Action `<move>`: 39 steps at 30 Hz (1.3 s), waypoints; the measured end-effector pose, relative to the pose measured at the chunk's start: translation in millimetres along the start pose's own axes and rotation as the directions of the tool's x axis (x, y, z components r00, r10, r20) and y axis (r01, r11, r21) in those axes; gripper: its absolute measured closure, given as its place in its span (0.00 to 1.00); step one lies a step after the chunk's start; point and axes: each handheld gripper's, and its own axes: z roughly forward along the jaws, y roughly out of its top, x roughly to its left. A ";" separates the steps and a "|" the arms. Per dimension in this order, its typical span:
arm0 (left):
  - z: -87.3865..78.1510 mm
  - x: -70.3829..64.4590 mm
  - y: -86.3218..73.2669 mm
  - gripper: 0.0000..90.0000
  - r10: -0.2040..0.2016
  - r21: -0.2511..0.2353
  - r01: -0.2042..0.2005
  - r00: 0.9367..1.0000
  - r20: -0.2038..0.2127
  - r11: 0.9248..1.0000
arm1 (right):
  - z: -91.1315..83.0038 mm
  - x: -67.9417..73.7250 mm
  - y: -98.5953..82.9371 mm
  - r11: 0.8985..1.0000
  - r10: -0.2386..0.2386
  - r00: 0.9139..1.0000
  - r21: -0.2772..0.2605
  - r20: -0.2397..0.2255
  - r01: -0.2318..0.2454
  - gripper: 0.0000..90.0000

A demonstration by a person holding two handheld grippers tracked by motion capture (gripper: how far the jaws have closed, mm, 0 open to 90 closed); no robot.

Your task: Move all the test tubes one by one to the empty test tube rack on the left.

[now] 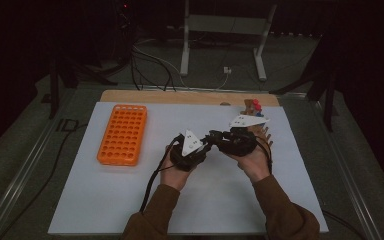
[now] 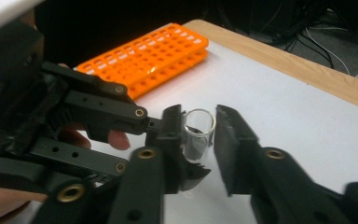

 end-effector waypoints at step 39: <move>-81.1 73.8 -42.9 0.84 -0.130 -0.038 0.125 0.976 -0.174 0.991 | -78.6 -47.3 -97.4 0.985 0.131 0.964 -0.142 0.231 -0.100 0.00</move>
